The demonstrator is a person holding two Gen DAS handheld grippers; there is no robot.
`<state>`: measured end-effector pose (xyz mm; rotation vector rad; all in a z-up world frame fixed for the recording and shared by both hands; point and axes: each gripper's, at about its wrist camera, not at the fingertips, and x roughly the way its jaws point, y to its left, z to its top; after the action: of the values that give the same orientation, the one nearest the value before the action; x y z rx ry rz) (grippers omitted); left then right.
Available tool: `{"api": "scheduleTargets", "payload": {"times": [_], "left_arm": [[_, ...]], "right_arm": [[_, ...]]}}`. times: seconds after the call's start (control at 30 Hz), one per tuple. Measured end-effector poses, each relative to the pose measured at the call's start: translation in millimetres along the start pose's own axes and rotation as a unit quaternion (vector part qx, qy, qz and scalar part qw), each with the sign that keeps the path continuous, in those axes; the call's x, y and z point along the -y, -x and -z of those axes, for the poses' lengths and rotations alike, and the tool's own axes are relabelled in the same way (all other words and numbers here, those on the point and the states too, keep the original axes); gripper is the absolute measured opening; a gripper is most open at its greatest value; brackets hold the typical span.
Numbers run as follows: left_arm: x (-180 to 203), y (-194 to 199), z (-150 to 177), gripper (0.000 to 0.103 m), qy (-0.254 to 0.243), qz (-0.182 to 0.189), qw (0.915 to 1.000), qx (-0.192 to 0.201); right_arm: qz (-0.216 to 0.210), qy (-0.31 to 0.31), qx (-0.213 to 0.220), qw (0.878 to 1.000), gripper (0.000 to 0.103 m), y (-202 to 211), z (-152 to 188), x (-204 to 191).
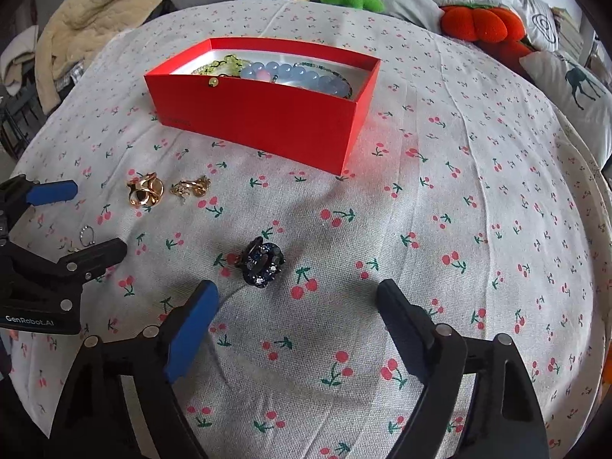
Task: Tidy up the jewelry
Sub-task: 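Withdraw both tools from the box toward the remaining earrings and clip, then grasp the black hair clip with the right tool while the left grasps the gold flower earring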
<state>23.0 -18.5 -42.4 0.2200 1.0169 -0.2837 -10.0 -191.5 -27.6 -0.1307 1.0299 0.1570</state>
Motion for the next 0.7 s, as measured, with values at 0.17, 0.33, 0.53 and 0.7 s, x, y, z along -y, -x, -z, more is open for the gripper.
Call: {"api": "scheduleTargets", "payload": {"times": [0.17,0.33,0.53,0.7], "left_arm": [[-0.6,1.6,1.1,0.103,-0.011,0.006,0.9998,0.012],[-2.2,3.1,-0.2,0.103,-0.014,0.017,0.9997,0.010],[0.6,11.2,-5.8,0.103,-0.020,0.041,0.9987,0.020],[12.9,28.8,-14.7,0.100,-0.050,0.054,0.9954,0.062]], "right_arm": [[-0.005,0.018,0.009,1.000,0.059,2.2,-4.7,-9.0],[-0.010,0.029,0.013,0.999,0.035,3.1,-7.6,-14.5],[-0.026,0.018,0.016,0.999,0.029,6.4,-12.2,-12.5],[-0.033,-0.002,0.019,0.999,0.029,16.0,-16.3,-6.8]]}}
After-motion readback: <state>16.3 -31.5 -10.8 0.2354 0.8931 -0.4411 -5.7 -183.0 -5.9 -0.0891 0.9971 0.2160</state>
